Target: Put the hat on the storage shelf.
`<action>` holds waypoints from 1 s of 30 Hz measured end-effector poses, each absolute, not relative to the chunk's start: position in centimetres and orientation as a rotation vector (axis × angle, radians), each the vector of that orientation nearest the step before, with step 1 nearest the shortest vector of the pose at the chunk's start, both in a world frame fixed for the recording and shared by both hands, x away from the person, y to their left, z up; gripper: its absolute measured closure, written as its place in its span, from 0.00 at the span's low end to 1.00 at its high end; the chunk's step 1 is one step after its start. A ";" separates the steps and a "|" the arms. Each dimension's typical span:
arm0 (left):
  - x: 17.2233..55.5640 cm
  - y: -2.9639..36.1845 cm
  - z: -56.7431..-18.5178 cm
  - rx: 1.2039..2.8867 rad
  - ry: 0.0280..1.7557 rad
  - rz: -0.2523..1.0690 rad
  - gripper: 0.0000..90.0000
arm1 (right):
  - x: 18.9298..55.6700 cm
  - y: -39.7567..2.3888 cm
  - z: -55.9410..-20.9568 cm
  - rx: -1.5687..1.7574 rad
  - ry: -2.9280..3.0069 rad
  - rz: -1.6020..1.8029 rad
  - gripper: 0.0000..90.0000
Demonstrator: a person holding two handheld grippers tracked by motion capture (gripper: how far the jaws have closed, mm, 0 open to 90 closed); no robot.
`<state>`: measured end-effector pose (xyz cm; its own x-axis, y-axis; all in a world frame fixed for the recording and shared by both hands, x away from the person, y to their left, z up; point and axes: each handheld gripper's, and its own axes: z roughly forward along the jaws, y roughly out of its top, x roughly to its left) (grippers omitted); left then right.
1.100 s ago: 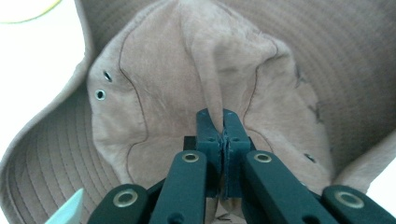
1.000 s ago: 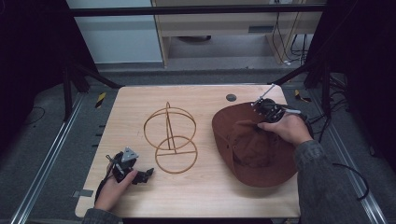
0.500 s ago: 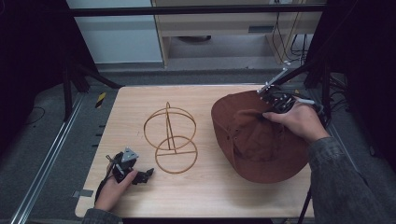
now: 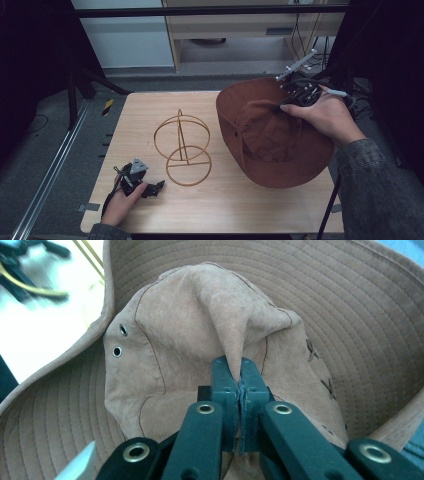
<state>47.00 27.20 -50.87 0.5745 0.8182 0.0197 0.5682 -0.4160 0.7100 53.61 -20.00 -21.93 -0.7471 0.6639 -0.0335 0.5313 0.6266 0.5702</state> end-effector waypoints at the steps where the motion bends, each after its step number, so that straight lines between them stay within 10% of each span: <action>1: 47.0 27.2 -50.9 2.139 1.101 0.484 0.00 | 53.5 -19.8 -21.6 0.966 2.605 0.814 0.99; 30: 47.0 27.2 -50.9 2.140 1.099 0.483 0.00 | 51.8 -14.7 -14.7 0.797 2.522 0.997 0.99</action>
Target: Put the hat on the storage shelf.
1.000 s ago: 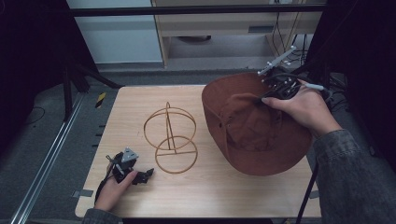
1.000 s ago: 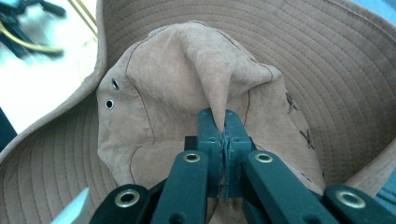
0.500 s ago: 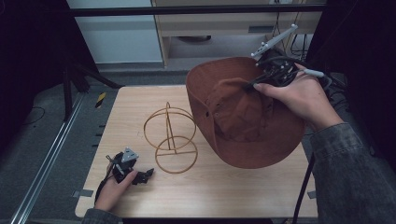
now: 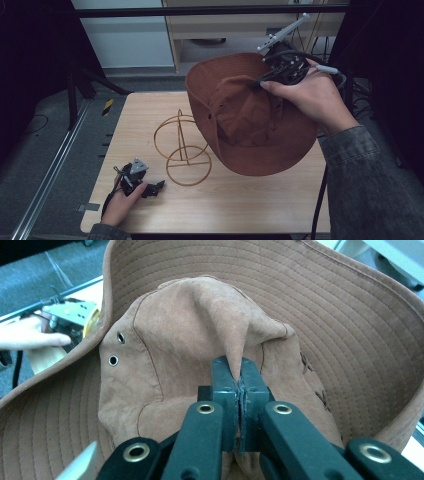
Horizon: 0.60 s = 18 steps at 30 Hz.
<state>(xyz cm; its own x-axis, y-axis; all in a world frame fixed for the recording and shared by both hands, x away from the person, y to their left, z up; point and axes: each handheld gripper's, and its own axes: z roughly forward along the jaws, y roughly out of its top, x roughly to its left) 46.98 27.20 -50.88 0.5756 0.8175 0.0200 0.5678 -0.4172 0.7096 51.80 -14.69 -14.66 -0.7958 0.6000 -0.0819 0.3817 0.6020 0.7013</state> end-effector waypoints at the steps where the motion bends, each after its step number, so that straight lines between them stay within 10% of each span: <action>1: 47.0 27.2 -50.9 2.141 1.099 0.482 0.00 | 51.7 -14.4 -14.5 0.784 2.521 1.010 0.99; 18: 47.0 27.2 -50.9 2.139 1.100 0.485 0.00 | 51.6 -11.1 -13.4 0.718 2.526 1.050 0.99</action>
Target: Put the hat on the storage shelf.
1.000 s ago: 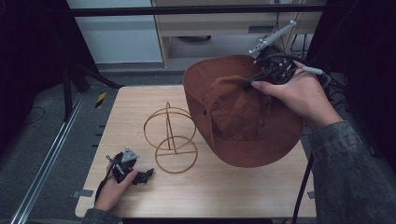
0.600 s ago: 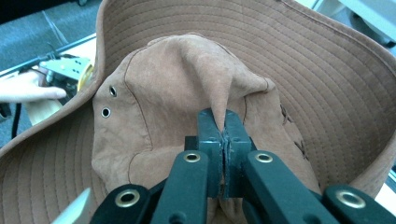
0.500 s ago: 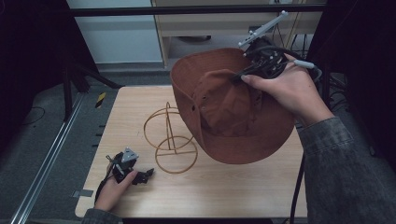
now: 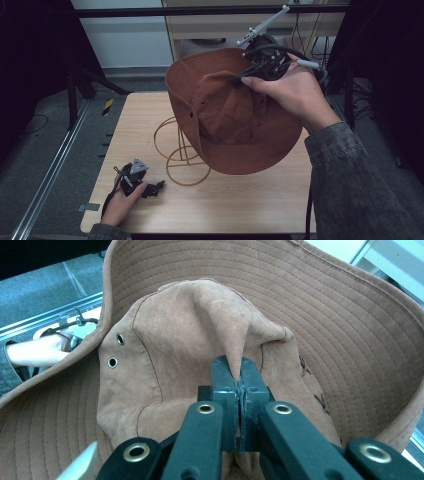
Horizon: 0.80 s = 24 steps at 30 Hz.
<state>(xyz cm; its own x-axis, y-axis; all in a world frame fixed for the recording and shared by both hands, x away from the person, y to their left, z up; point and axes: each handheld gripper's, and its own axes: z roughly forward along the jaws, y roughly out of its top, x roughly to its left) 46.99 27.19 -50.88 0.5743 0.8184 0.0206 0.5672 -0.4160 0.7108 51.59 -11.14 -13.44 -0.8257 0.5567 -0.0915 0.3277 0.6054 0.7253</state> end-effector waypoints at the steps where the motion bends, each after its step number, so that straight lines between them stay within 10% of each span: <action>1: 47.0 27.2 -50.9 2.139 1.100 0.485 0.00 | 51.6 -11.1 -13.4 0.718 2.526 1.050 0.99; 24: 47.0 27.2 -50.9 2.138 1.101 0.484 0.00 | 50.6 -9.0 -14.3 0.657 2.520 1.160 0.99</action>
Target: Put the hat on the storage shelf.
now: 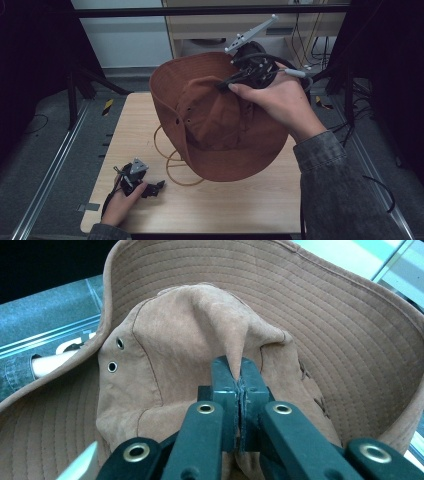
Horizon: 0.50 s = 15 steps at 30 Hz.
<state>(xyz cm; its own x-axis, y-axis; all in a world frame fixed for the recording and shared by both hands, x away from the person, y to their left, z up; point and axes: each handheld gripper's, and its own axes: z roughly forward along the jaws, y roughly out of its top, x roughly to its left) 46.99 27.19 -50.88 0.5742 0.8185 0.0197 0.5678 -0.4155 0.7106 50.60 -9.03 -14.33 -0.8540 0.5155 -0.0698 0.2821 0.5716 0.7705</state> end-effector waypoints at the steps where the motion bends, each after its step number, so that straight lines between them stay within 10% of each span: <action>1: 47.0 27.2 -50.9 2.138 1.101 0.484 0.00 | 50.6 -9.0 -14.3 0.657 2.520 1.160 0.99; 15: 47.0 27.2 -50.9 2.140 1.101 0.480 0.00 | 51.2 -6.4 -15.2 0.643 2.519 1.235 0.99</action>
